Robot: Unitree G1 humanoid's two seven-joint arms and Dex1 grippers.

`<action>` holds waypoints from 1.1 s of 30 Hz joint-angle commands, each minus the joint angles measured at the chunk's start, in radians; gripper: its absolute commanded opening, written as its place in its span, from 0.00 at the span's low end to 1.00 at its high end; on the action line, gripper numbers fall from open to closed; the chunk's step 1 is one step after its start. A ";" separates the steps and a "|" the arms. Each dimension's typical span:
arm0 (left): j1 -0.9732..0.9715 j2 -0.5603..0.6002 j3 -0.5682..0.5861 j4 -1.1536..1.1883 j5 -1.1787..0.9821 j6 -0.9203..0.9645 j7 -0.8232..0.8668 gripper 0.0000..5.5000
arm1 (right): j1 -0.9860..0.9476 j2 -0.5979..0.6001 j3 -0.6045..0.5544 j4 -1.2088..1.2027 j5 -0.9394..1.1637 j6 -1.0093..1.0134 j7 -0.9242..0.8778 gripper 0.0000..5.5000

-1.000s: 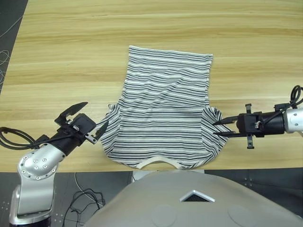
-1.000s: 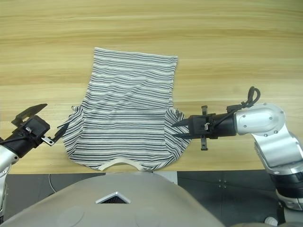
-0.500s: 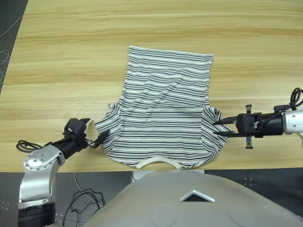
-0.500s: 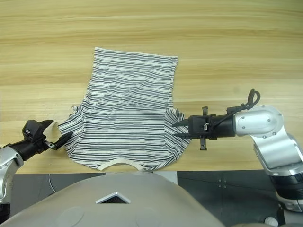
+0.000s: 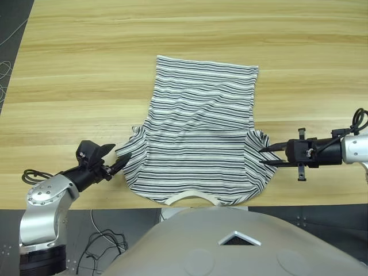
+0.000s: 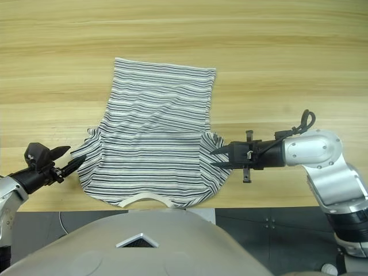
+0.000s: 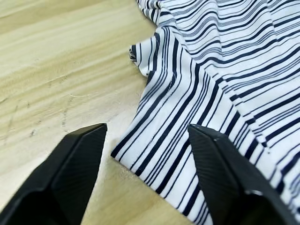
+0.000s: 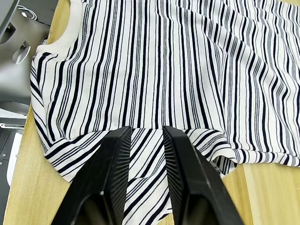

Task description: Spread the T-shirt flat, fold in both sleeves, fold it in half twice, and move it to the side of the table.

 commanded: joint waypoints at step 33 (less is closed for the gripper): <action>-0.006 0.045 -0.066 0.120 0.087 -0.083 -0.018 0.11 | -0.003 0.005 0.007 0.014 -0.030 -0.024 -0.015 0.22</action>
